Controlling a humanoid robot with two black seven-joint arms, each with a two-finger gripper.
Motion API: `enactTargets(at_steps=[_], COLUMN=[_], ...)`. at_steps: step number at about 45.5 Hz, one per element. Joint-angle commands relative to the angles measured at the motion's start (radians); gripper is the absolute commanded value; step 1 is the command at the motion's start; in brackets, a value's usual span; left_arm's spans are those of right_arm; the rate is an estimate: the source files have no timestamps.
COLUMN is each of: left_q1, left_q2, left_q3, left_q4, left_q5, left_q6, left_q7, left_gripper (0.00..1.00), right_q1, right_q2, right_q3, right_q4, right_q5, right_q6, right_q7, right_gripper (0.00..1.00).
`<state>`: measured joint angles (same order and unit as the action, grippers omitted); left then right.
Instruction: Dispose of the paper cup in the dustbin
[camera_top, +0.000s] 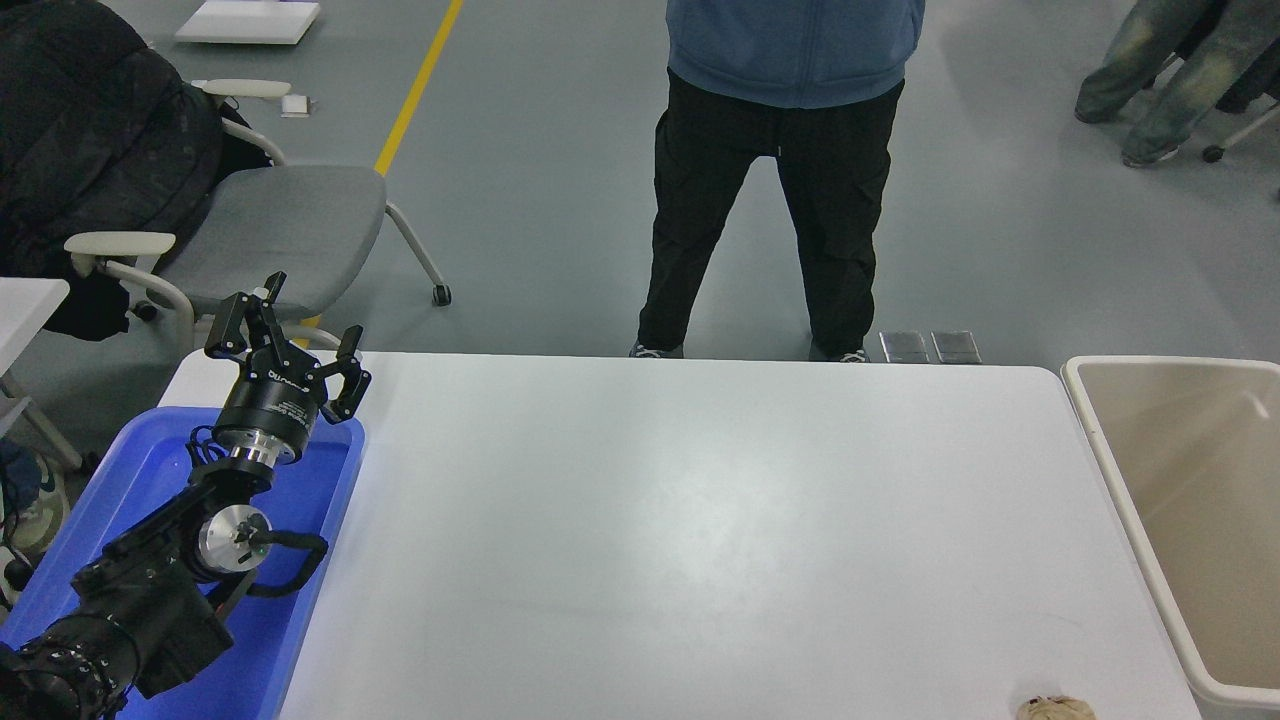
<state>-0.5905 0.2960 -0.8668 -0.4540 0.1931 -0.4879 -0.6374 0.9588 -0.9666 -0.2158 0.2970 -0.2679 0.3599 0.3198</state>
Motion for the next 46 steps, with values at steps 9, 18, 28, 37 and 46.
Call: enactTargets(at_steps=[9,18,28,37,46], left_q1=[0.000,0.000,0.000,0.000,0.000], left_q2=[0.000,0.000,0.002,0.002,0.000], left_q3=[0.000,0.000,0.000,0.000,0.000], left_q4=[0.000,0.000,0.000,0.000,0.000], left_q5=[0.000,0.000,0.000,0.000,0.000], left_q6=[0.000,0.000,0.000,0.000,0.000], left_q7=[-0.001,0.001,-0.001,-0.001,-0.001], left_gripper=[1.00,1.00,1.00,1.00,1.00], right_q1=[-0.183,-0.241,-0.321,-0.376,-0.411], right_q2=[0.161,0.238,0.384,0.468,0.496], right_q3=[0.093,0.268,0.365,0.403,0.434], right_q4=[-0.085,-0.090,-0.191,-0.233,-0.233], right_q5=[0.742,0.774,0.771,0.770,0.770], right_q6=[-0.223,-0.366,-0.403,-0.400,-0.401], right_q7=[-0.356,-0.450,-0.464,-0.458,-0.455], right_gripper=[0.00,0.00,0.00,0.00,0.00])
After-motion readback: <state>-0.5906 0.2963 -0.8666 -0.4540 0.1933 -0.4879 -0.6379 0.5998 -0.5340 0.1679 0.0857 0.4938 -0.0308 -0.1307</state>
